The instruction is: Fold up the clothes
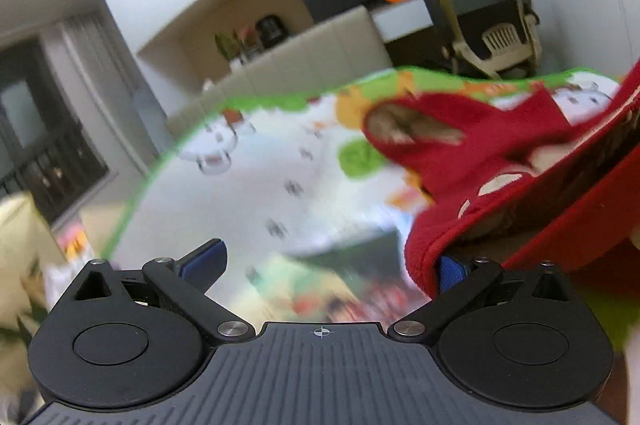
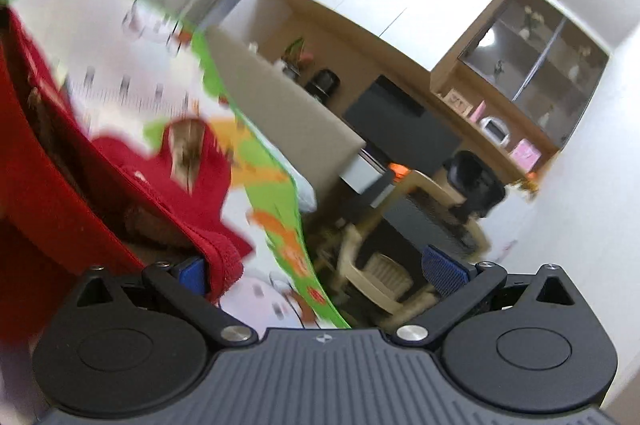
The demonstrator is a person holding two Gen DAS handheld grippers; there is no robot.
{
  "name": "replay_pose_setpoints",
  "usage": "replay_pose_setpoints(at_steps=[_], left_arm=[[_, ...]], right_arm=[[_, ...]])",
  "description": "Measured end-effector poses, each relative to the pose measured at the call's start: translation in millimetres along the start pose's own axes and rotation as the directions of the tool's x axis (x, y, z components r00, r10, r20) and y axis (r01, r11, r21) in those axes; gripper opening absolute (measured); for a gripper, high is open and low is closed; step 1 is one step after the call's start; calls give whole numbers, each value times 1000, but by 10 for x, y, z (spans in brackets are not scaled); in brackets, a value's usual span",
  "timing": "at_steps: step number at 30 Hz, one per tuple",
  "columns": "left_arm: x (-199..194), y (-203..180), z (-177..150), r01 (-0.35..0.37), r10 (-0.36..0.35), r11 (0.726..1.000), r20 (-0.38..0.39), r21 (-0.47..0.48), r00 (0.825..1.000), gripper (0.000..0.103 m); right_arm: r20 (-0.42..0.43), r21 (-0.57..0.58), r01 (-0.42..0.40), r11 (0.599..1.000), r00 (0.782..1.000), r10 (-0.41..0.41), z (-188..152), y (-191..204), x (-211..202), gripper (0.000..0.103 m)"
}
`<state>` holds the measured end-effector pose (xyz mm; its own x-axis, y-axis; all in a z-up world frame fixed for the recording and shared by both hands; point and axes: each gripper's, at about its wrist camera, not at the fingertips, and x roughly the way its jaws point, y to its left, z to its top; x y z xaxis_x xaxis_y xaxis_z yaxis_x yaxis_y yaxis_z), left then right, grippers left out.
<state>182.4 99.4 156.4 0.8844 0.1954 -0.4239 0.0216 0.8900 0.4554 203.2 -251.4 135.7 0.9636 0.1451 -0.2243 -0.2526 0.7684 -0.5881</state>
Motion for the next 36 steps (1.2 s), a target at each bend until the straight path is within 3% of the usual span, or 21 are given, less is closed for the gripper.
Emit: replay_pose_setpoints(at_steps=[2, 4, 6, 8, 9, 10, 11, 12, 14, 15, 16, 17, 19, 21, 22, 24, 26, 28, 30, 32, 36], left_arm=[[401, 134, 221, 9, -10, 1000, -53, -22, 999, 103], [928, 218, 448, -28, 26, 1000, -112, -14, 993, 103], [1348, 319, 836, -106, 109, 994, -124, 27, 986, 103], [1489, 463, 1407, -192, 195, 980, -61, 58, 979, 103], [1351, 528, 1692, -262, 260, 964, 37, 56, 965, 103], [1108, 590, 1977, -343, 332, 939, 168, 35, 928, 103], [795, 644, 2223, -445, 421, 896, 316, 2, 850, 103], [503, 701, 2341, -492, 465, 869, 416, -47, 782, 103], [-23, 821, 2466, -511, 501, 846, 548, -150, 670, 103], [-247, 886, 2474, -480, 481, 861, 574, -169, 662, 103], [-407, 934, 2427, -438, 443, 885, 577, -159, 686, 103], [-510, 954, 2340, -404, 404, 905, 571, -134, 714, 103], [-571, 896, 2071, -350, 321, 936, 508, -41, 799, 103], [-535, 735, 1687, -282, 233, 957, 397, 68, 888, 103], [-515, 624, 1450, -244, 193, 963, 339, 115, 921, 103], [-496, 363, 893, -174, 124, 965, 245, 195, 962, 103], [-485, 68, 279, -100, 62, 964, 157, 247, 986, 103], [-414, -205, -325, -12, -2, 960, 52, 278, 999, 103], [-336, -457, -878, 69, -57, 956, -49, 286, 997, 103], [-306, -687, -1315, 85, -57, 954, -107, 288, 993, 103], [-469, -692, -1546, 102, -80, 976, -119, 193, 990, 103]], right_arm=[[-81, 46, -57, 997, 995, 61, 145, -54, 599, 103], [-176, 94, -111, 989, 976, 127, 273, -90, 1274, 103], [-226, 72, -37, 997, 973, 52, 494, -191, 1904, 102], [-39, 120, 143, 982, 989, -139, 1074, -568, 1771, 101], [67, 166, 230, 959, 967, -244, 1387, -776, 1646, 101], [167, 221, 308, 925, 923, -347, 1699, -984, 1521, 101], [243, 287, 360, 888, 869, -430, 1864, -1149, 1307, 101], [302, 356, 394, 847, 809, -503, 1961, -1294, 1051, 103], [375, 393, 458, 797, 712, -594, 1901, -1380, 665, 103], [406, 404, 489, 773, 662, -631, 1847, -1404, 483, 103], [396, 389, 485, 783, 680, -617, 1697, -1307, 384, 103], [365, 363, 463, 809, 728, -581, 1503, -1155, 321, 103], [296, 313, 413, 855, 813, -501, 1115, -851, 197, 103], [220, 269, 353, 896, 883, -414, 727, -547, 72, 103], [179, 248, 321, 914, 912, -369, 533, -395, 10, 103], [92, 212, 250, 945, 957, -274, 145, -91, -114, 103], [2, 183, 174, 968, 984, -177, -244, 214, -239, 103], [-91, 161, 93, 982, 993, -79, -632, 518, -364, 103], [-166, 152, 26, 988, 986, 0, -925, 744, -491, 103], [-204, 157, -11, 988, 978, 43, -1035, 823, -625, 103], [-278, 170, -84, 982, 952, 130, -1257, 981, -893, 103]])
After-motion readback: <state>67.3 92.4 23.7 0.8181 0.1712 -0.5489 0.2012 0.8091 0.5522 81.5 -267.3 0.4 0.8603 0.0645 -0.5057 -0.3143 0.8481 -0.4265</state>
